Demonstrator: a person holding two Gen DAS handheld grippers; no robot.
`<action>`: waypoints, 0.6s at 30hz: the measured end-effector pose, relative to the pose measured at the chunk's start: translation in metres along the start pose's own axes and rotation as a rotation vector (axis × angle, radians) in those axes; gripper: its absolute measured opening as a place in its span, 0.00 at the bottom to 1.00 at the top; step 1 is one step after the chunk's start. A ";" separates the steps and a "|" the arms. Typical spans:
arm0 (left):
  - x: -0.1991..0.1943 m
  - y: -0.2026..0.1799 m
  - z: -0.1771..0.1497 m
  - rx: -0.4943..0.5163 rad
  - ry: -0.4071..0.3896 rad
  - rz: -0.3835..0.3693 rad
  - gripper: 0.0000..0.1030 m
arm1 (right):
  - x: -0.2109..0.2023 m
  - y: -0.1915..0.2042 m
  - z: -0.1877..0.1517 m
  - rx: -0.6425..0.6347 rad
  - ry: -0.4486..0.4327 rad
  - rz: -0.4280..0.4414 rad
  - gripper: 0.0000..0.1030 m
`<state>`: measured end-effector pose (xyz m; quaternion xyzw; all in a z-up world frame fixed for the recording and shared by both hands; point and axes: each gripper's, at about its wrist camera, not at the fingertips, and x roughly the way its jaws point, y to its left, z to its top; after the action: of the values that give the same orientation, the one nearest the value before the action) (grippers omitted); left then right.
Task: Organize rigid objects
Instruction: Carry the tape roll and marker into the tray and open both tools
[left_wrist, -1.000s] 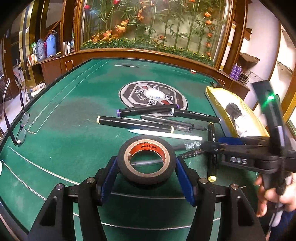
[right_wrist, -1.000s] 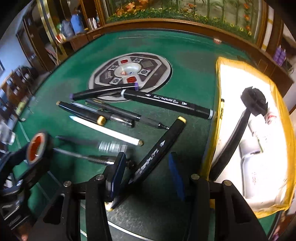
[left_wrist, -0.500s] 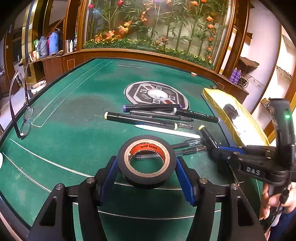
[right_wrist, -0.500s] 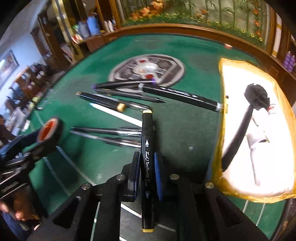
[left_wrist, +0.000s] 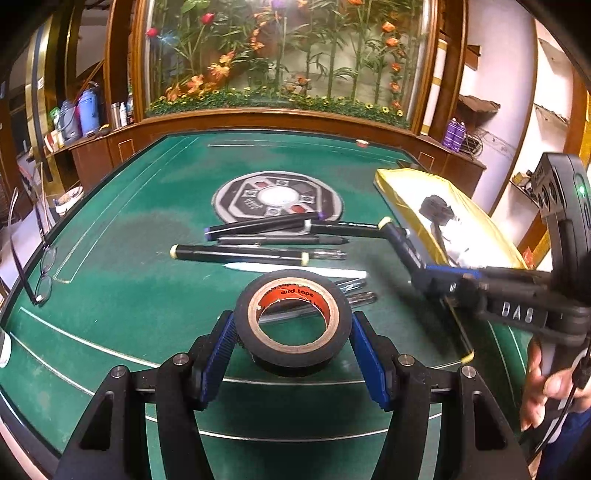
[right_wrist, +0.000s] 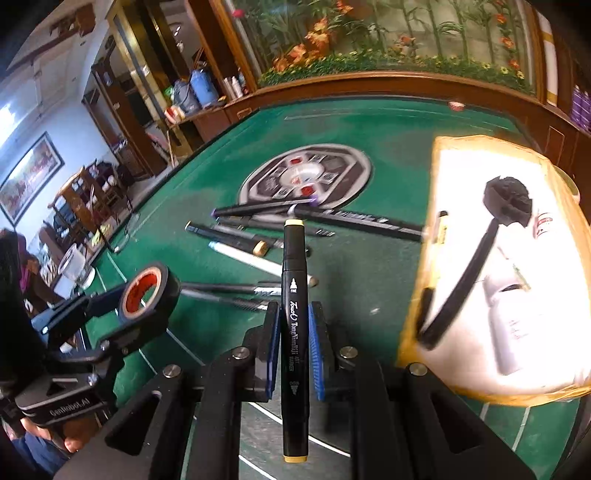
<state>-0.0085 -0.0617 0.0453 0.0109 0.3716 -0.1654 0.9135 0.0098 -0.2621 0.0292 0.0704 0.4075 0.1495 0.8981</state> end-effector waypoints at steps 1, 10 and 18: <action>0.000 -0.004 0.002 0.006 0.001 -0.005 0.64 | -0.004 -0.006 0.002 0.012 -0.013 -0.002 0.14; 0.006 -0.060 0.039 0.065 0.018 -0.084 0.64 | -0.045 -0.079 0.041 0.158 -0.156 -0.054 0.14; 0.029 -0.135 0.098 0.134 0.006 -0.205 0.64 | -0.054 -0.157 0.072 0.310 -0.218 -0.201 0.14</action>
<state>0.0358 -0.2120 0.1104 0.0345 0.3617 -0.2824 0.8878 0.0635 -0.4282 0.0757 0.1825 0.3312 -0.0141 0.9256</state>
